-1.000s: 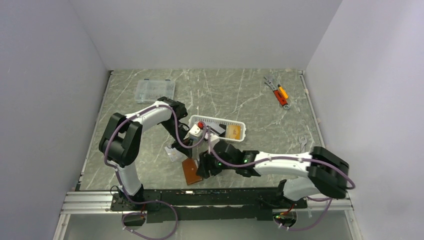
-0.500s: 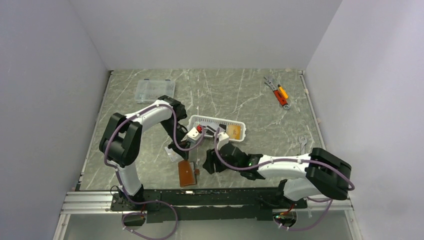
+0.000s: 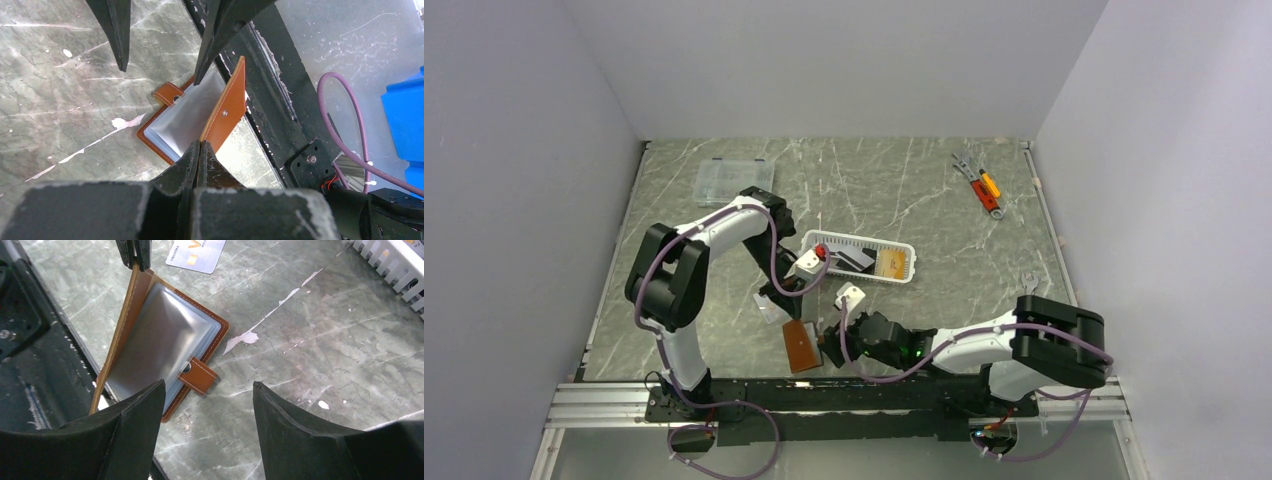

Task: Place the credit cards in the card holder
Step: Close the card holder at the center of the board.

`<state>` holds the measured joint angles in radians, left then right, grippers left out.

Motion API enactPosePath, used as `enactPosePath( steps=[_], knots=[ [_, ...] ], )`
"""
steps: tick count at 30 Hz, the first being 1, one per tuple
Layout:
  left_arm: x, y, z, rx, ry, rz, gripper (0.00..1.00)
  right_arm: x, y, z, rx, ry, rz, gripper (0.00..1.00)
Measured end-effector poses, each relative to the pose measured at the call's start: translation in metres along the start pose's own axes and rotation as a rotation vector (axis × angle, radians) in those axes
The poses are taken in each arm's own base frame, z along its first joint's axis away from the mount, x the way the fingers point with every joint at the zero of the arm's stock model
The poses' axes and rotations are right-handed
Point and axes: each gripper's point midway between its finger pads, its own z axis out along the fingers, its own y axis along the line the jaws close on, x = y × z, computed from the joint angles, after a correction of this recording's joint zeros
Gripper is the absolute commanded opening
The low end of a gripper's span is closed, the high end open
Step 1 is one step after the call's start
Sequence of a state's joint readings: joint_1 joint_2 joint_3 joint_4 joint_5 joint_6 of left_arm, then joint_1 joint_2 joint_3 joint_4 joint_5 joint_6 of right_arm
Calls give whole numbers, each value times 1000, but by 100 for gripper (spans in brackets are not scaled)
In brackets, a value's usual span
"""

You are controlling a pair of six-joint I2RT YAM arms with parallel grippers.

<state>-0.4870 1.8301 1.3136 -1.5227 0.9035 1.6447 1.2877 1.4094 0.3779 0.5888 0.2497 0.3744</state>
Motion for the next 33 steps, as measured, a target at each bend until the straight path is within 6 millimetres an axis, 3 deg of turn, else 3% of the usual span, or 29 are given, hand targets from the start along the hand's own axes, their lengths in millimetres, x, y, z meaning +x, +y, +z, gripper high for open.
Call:
enactPosePath(
  steps=[12,24,33],
  knots=[
    [1,3,1,10,0,-9,0,13,-13,12,53,24,-135,63],
    [2,4,1,13,2,-14,0,26,3,16,-29,43,-223,63],
    [3,5,1,14,7,-15,0,24,3,28,31,-5,-256,46]
  ],
)
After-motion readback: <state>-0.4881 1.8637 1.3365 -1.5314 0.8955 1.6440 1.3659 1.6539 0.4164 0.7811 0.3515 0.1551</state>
